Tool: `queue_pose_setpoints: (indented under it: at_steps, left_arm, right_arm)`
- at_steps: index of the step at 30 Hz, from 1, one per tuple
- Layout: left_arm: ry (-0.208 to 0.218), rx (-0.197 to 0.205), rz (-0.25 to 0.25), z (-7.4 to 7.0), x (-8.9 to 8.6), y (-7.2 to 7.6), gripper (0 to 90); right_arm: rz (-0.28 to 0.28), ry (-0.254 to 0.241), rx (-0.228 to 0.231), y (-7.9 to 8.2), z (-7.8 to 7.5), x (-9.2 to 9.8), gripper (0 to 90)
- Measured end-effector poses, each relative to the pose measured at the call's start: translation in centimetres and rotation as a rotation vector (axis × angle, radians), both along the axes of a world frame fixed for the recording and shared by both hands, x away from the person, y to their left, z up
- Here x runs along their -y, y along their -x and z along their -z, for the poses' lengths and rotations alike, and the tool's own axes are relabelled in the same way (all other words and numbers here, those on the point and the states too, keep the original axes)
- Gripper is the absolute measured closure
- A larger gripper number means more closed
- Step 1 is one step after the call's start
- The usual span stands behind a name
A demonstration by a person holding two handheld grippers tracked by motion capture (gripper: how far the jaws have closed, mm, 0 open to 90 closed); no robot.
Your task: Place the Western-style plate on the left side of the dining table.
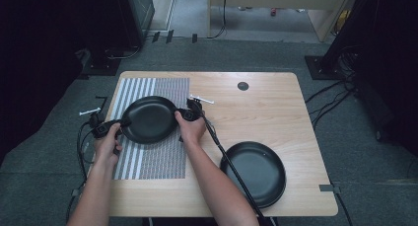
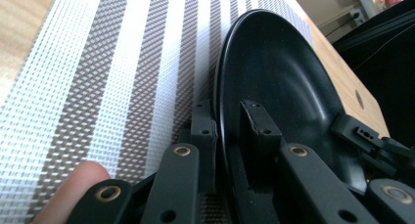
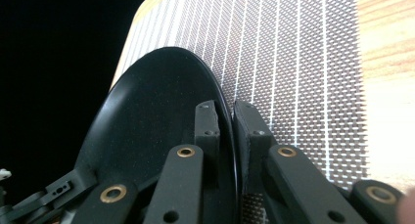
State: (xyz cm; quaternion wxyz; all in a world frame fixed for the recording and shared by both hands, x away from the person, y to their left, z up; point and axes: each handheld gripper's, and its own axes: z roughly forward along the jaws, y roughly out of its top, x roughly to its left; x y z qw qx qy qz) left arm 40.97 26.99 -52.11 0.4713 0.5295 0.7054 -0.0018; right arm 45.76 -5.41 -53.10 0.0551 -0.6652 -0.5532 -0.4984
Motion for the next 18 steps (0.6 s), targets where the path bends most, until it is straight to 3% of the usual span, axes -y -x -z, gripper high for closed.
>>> queue_pose_setpoints:
  at_steps: [4,7,10,11,14,18]
  left_arm:
    - [0.006,-0.002,-0.001,0.1,0.0,-0.1,77.1]
    - [-0.008,0.001,0.007,0.0,0.0,-0.1,76.4]
    - [-0.008,0.02,0.029,-0.3,0.3,-0.1,63.8]
    - [-0.028,0.024,0.032,-0.5,0.4,0.0,60.5]
    - [-0.197,0.029,-0.014,-1.6,0.6,0.4,46.1]
    - [-0.245,0.046,-0.027,-2.9,0.3,1.2,38.7]
  right_arm:
    - [0.009,-0.01,-0.005,0.0,0.0,0.0,82.1]
    - [-0.004,0.013,0.019,0.0,0.0,0.0,81.4]
    - [0.009,0.067,0.045,0.2,-0.6,0.1,73.1]
    - [0.014,0.082,0.059,0.2,-0.9,0.2,70.7]
    - [0.028,0.126,0.105,0.4,-1.7,0.8,66.9]
    - [0.001,0.182,0.164,0.9,-3.0,1.5,61.3]
